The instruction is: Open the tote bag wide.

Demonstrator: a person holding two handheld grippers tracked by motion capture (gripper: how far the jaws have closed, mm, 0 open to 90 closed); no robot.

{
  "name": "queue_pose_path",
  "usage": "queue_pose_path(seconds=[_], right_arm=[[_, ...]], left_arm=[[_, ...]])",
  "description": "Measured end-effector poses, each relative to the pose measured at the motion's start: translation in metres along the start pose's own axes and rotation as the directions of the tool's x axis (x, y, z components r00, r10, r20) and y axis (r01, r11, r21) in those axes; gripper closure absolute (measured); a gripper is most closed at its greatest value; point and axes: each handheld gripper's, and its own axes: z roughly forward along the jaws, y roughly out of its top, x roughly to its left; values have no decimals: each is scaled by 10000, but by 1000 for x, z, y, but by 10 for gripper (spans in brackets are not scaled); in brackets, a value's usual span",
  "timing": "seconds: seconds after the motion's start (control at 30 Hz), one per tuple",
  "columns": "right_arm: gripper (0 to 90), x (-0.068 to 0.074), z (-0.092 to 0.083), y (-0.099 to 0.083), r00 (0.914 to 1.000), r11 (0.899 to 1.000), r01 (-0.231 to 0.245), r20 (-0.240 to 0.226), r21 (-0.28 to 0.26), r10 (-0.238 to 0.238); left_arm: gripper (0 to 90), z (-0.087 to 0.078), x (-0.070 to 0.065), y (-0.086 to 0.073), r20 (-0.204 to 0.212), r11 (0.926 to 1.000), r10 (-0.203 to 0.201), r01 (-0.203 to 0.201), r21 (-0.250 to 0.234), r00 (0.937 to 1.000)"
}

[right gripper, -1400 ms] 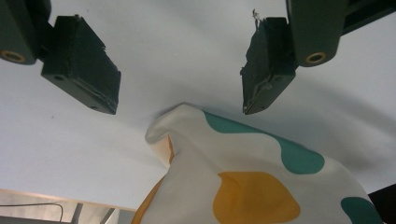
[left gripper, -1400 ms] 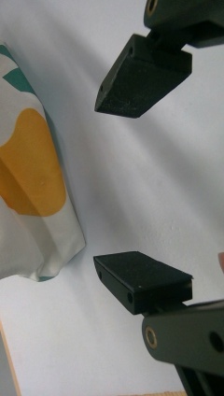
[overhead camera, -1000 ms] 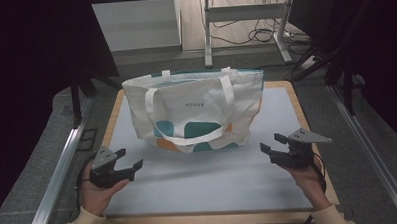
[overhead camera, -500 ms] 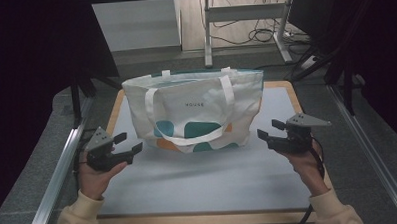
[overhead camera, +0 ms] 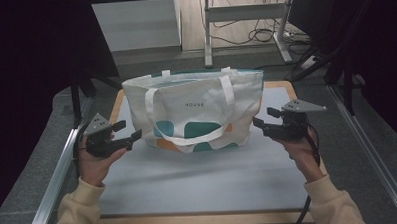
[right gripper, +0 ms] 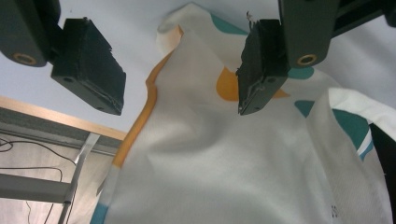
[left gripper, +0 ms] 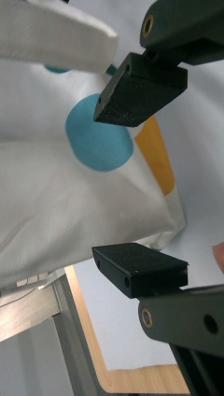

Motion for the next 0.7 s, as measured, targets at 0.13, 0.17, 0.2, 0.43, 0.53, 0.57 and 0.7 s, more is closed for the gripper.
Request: queue_pose_path(seconds=[0.13,0.17,0.2,0.43,0.53,0.57,0.7], right_arm=[[329,-3,5,7,10000,10000,-32,71,-19,32],[332,-3,6,9,9999,10000,-36,123,-62,37],[334,-4,7,12,9999,10000,-19,161,-73,20],[353,-11,12,29,9994,9998,53,353,-213,-46],[363,-15,15,35,9989,9997,67,466,-249,-56],[366,-16,16,37,9990,9997,36,448,-228,-26],[369,-20,21,45,9992,9995,18,406,-324,-5]], left_arm=[[312,4,8,5,-78,9999,-127,127,-76,9999],[315,5,10,6,-83,9998,-151,150,-116,9999],[317,6,13,8,-35,9998,-153,152,-134,9999],[340,14,26,22,-18,9995,-128,128,-278,9999],[338,17,31,30,-33,9995,-21,19,-320,10000],[336,17,31,30,-33,9995,-21,19,-320,10000],[328,24,42,44,127,9992,-20,25,-409,9999]])
